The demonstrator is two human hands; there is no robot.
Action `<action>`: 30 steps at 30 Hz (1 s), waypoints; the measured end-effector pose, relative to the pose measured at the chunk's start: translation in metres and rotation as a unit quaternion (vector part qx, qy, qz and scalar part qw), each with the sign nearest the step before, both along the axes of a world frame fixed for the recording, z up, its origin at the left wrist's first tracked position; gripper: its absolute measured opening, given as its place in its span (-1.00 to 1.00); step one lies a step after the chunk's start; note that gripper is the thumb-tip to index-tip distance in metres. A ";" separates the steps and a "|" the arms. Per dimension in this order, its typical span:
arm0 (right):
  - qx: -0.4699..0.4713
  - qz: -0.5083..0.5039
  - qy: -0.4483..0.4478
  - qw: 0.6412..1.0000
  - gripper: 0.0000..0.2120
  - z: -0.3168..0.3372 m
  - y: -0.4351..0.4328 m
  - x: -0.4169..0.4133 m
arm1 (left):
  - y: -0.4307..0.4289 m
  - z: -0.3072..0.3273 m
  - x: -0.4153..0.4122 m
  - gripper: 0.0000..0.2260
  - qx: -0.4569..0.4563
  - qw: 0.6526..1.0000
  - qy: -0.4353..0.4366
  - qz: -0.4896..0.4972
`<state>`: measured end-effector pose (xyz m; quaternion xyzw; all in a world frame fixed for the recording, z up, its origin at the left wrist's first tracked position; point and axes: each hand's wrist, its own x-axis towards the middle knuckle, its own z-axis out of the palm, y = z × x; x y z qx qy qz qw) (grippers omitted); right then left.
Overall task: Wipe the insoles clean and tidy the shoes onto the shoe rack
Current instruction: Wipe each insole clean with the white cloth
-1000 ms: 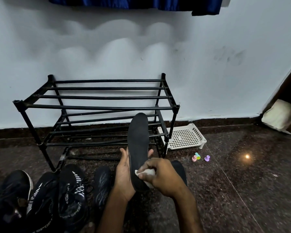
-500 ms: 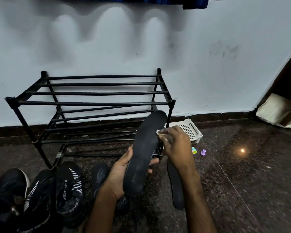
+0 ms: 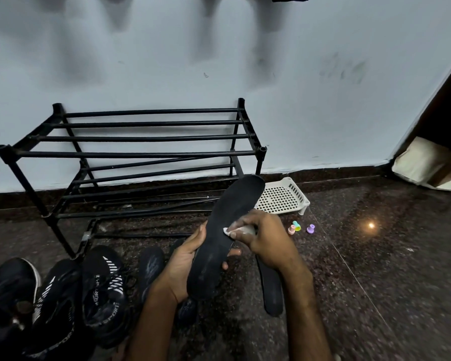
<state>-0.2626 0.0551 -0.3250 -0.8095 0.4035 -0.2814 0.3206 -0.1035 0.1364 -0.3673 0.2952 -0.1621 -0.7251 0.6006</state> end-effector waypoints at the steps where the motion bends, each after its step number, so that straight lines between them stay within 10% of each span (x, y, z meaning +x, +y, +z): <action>1: -0.025 -0.037 -0.004 0.999 -0.93 -0.001 -0.004 -0.001 | 0.001 0.001 0.000 -0.58 -0.001 1.000 -0.006 -0.005; 11: -0.216 -0.201 -0.081 0.952 -0.88 0.008 -0.024 -0.001 | 0.010 0.007 0.009 -0.62 -0.028 0.999 -0.005 -0.047; 17: 0.034 -0.028 -0.019 0.999 -0.92 -0.015 -0.002 -0.020 | 0.008 0.003 0.008 -0.65 -0.011 1.000 0.002 -0.010; 22: -0.011 -0.180 0.003 0.984 -0.94 -0.028 -0.014 -0.046 | 0.008 0.005 0.008 -0.67 -0.003 0.999 -0.041 -0.012; 30: 0.015 -0.080 -0.168 0.982 -0.91 -0.039 0.000 -0.013 | 0.010 0.004 0.011 -0.64 0.019 0.997 -0.071 -0.013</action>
